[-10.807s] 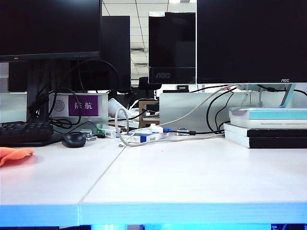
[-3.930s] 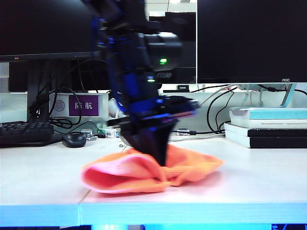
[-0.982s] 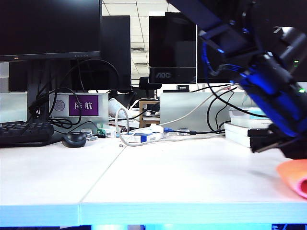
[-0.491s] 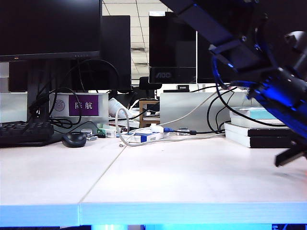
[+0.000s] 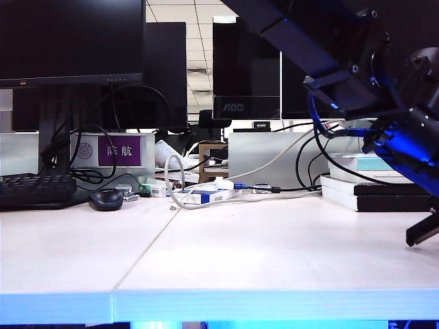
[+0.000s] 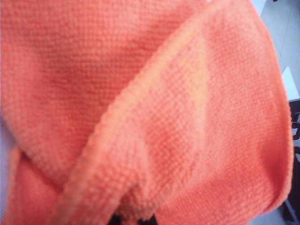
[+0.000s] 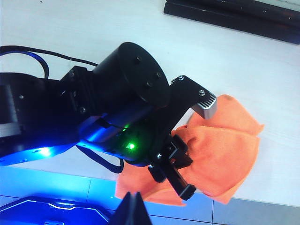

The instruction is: Wipe the table from left to right using the rag.

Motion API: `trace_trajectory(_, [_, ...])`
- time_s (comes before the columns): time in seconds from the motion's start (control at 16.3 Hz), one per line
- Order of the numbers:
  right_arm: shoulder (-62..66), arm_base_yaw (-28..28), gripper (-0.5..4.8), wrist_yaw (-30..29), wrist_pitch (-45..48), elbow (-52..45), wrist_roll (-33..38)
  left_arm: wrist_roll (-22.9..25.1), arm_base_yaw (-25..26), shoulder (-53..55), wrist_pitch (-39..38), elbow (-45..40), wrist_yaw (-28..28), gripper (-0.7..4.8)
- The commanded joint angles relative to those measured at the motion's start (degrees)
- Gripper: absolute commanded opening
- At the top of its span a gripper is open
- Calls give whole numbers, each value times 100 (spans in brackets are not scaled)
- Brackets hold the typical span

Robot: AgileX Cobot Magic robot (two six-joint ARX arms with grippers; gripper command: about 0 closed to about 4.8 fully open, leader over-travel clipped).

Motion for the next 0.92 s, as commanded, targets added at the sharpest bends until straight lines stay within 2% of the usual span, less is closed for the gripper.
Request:
trace_trajectory(0.06, [-9,7,-5,50,59,17,24,-142,-15,173,98,-4,20,-6])
trace_trajectory(0.68, [-9,7,-5,52,61,17,24,-140,-13,210,304,-7,24,-3])
trace_trajectory(0.74, [-9,7,-5,52,61,17,26,-151,-9,201,527,-4,92,111])
trace_trajectory(0.8, [-9,7,-5,52,63,17,26,-232,-4,192,658,-2,162,168])
trace_trajectory(0.92, [-9,7,-5,55,72,17,26,-444,4,151,754,11,247,176])
